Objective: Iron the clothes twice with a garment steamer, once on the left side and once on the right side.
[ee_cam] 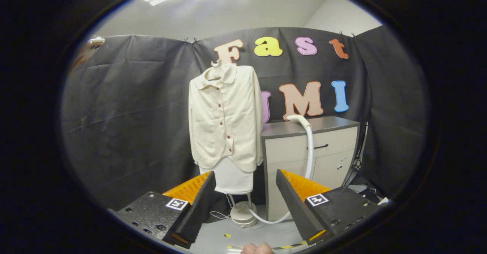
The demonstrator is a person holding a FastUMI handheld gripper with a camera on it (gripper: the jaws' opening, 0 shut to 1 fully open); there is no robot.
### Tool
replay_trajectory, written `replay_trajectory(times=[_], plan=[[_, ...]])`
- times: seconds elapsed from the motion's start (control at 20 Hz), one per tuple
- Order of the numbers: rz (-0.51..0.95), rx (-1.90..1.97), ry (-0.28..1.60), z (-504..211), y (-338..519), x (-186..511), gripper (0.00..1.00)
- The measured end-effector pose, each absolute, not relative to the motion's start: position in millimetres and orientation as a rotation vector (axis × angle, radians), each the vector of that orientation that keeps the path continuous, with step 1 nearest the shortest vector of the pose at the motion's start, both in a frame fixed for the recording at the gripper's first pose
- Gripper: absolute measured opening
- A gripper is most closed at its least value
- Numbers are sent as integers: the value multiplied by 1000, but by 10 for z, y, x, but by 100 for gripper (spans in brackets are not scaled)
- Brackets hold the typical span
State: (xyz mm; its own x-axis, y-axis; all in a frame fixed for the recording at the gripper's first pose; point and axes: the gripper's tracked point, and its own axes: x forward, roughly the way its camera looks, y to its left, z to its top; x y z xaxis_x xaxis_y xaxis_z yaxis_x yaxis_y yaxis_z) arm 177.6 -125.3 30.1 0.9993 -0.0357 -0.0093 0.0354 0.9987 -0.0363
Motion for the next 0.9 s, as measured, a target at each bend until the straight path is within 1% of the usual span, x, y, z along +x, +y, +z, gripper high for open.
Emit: replay_trajectory(times=[0.35,0.9], plan=[[-85,-24,-6,429,-1888,2226,97],[-245,-105,6,621,-2218,3102,97]])
